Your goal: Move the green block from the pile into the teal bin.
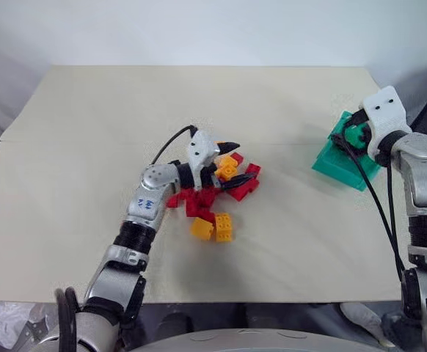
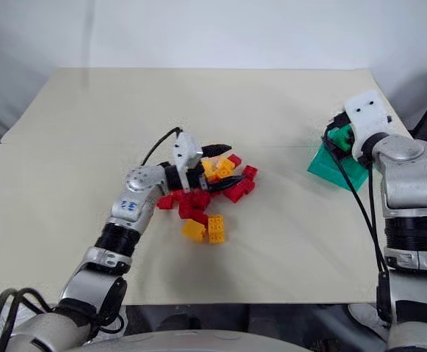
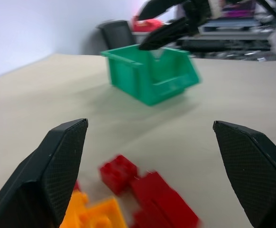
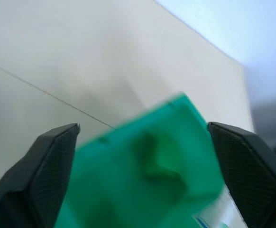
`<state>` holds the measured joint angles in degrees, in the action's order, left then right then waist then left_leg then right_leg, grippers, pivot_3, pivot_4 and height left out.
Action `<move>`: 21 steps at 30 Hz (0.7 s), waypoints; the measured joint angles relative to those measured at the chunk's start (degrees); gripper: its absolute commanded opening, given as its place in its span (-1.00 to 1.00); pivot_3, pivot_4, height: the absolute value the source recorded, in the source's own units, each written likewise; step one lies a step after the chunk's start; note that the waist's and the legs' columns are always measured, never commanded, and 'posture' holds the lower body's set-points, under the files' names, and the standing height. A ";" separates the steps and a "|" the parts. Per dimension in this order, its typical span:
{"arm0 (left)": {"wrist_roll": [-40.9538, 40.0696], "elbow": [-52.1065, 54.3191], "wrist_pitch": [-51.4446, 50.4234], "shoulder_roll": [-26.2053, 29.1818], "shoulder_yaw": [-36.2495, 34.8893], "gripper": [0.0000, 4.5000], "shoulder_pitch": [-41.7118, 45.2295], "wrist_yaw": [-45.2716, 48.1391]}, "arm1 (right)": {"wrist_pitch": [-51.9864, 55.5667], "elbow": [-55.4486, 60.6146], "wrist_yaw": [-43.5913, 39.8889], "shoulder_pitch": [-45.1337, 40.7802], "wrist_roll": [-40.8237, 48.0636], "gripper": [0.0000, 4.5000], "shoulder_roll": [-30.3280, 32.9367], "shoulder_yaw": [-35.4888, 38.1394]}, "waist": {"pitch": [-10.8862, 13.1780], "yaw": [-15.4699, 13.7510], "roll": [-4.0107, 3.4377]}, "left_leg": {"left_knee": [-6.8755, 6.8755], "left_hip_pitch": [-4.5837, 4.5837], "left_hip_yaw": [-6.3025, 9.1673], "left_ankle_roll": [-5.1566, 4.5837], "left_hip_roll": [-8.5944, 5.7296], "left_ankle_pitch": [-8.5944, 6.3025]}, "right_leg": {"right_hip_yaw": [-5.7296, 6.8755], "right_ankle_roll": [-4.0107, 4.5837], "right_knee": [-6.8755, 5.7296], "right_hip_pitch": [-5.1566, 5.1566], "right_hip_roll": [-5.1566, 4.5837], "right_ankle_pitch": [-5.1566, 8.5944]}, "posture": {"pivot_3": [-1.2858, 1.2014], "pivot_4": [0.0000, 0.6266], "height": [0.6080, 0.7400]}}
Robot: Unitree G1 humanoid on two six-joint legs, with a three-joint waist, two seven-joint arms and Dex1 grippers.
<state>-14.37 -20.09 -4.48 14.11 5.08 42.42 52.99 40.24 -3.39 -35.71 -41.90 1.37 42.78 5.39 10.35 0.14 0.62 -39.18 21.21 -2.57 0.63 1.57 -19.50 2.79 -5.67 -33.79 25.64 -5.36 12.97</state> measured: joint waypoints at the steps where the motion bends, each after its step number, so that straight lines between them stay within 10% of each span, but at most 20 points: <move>1: -0.81 1.17 -0.83 1.12 -0.58 1.00 -0.87 0.96 | 0.14 1.68 -1.34 0.89 1.04 0.98 0.19 -0.03 | 0.00 -0.02 0.00 | 0.00 -0.01 0.01 0.00 0.02 0.00 | 0.00 0.00 -0.01 0.00 0.02 0.00 | 0.03 -0.52 1.00; 15: -9.24 5.82 -9.04 29.34 -21.47 1.00 -25.00 9.34 | -18.48 18.09 -25.22 32.85 18.82 0.98 2.18 4.85 | -0.01 -0.01 0.03 | -0.02 -0.14 0.05 -0.33 0.01 -0.28 | 0.02 0.06 0.03 -0.14 -0.03 0.04 | 0.03 -0.52 1.00; 21: -10.10 6.28 -7.21 30.41 -27.76 1.00 -32.97 8.10 | -23.65 14.13 -25.67 33.46 18.73 0.98 0.66 4.11 | 0.00 -0.20 0.04 | -0.04 -0.28 0.07 -0.26 0.00 -0.24 | 0.02 0.08 -0.08 -0.18 -0.11 0.04 | 0.03 -0.52 1.00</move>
